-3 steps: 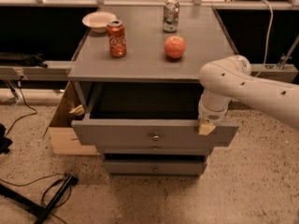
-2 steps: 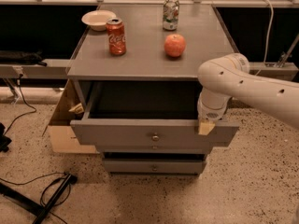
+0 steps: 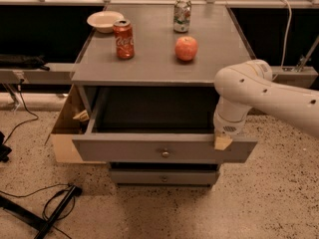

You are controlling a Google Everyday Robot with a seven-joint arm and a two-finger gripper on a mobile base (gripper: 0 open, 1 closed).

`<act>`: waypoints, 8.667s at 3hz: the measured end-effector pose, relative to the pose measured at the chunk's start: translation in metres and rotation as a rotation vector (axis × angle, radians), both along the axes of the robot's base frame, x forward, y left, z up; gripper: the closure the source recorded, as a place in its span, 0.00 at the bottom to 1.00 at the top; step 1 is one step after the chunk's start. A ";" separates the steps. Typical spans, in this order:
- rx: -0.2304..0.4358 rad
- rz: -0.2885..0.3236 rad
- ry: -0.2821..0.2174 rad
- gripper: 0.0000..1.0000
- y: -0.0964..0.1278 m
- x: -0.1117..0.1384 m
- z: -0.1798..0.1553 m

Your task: Open top drawer

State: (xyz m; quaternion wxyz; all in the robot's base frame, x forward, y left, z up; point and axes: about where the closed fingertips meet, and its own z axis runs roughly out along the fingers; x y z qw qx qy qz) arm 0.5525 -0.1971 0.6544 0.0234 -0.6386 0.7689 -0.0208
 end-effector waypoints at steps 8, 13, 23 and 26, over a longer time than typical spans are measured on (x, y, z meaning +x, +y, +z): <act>0.012 -0.041 0.055 0.59 0.000 -0.058 0.038; 0.048 0.007 0.059 0.00 0.020 -0.037 0.037; 0.223 -0.003 0.267 1.00 0.025 -0.159 0.009; 0.234 0.026 0.315 0.87 0.020 -0.174 0.013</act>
Offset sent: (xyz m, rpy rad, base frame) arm -0.5212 -0.0764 0.3094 0.0597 0.6248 -0.4324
